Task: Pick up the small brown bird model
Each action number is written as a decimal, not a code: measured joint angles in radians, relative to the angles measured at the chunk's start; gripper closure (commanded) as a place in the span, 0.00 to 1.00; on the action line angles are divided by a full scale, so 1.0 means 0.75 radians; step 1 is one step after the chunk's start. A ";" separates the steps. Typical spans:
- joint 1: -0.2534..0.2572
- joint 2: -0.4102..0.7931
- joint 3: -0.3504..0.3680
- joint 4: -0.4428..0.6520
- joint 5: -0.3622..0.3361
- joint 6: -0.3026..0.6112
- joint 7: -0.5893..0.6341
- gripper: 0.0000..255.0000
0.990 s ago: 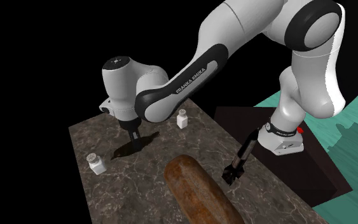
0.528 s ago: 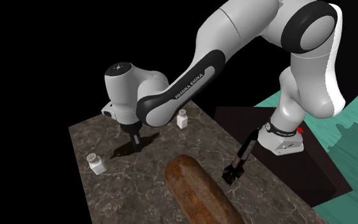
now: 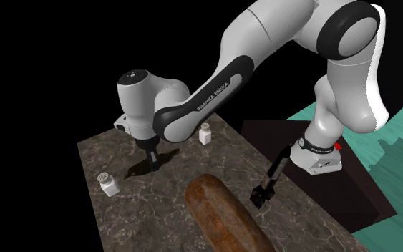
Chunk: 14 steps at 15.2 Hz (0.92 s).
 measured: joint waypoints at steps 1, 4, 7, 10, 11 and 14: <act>0.001 -0.008 0.001 0.002 0.001 -0.011 0.001 1.00; 0.001 -0.033 0.002 0.020 0.002 -0.053 0.002 1.00; -0.001 -0.060 0.003 0.032 0.004 -0.093 0.000 1.00; -0.001 -0.080 0.004 0.057 0.006 -0.138 0.000 1.00; -0.002 -0.086 0.004 0.064 0.006 -0.150 -0.001 1.00; -0.002 -0.110 0.005 0.086 0.008 -0.197 -0.001 1.00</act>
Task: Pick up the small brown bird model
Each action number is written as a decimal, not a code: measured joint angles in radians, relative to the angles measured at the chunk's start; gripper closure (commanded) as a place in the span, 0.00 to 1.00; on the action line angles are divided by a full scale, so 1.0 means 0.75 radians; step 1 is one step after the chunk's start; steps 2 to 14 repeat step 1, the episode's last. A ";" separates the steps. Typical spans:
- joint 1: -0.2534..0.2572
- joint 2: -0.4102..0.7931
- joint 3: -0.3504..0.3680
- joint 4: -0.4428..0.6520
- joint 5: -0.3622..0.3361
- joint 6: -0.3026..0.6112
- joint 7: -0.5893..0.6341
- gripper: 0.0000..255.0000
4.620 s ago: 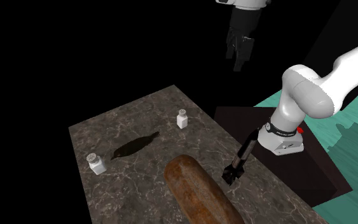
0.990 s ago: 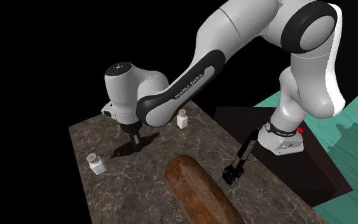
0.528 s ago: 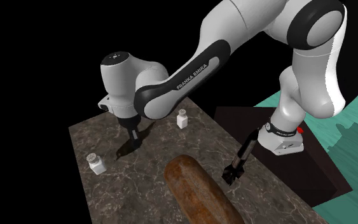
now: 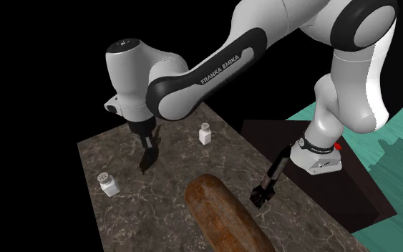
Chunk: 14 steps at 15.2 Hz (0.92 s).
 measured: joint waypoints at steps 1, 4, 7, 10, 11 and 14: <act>0.000 -0.001 0.000 0.009 0.000 -0.010 0.000 1.00; 0.000 -0.001 0.000 0.009 0.000 -0.010 0.000 1.00; 0.000 -0.001 0.000 0.009 0.000 -0.010 0.000 1.00; 0.000 -0.001 0.000 0.009 0.000 -0.010 0.000 1.00; 0.000 -0.001 0.000 0.009 0.000 -0.010 0.000 1.00; 0.000 -0.001 0.000 0.009 0.000 -0.010 0.000 1.00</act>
